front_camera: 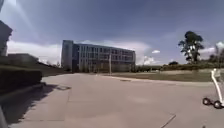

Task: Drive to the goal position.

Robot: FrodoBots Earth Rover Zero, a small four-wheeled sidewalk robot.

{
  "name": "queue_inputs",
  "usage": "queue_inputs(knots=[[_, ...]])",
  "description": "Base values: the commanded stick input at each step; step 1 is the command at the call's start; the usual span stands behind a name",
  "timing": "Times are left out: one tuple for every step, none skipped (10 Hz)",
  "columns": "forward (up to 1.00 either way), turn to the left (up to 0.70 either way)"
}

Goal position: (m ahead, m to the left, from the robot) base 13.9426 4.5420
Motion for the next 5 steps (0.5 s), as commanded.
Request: queue_inputs(knots=[[0.7, 0.0], [0.7, 0.0], [0.7, 0.0], [0.7, 0.0], [0.7, 0.0]])
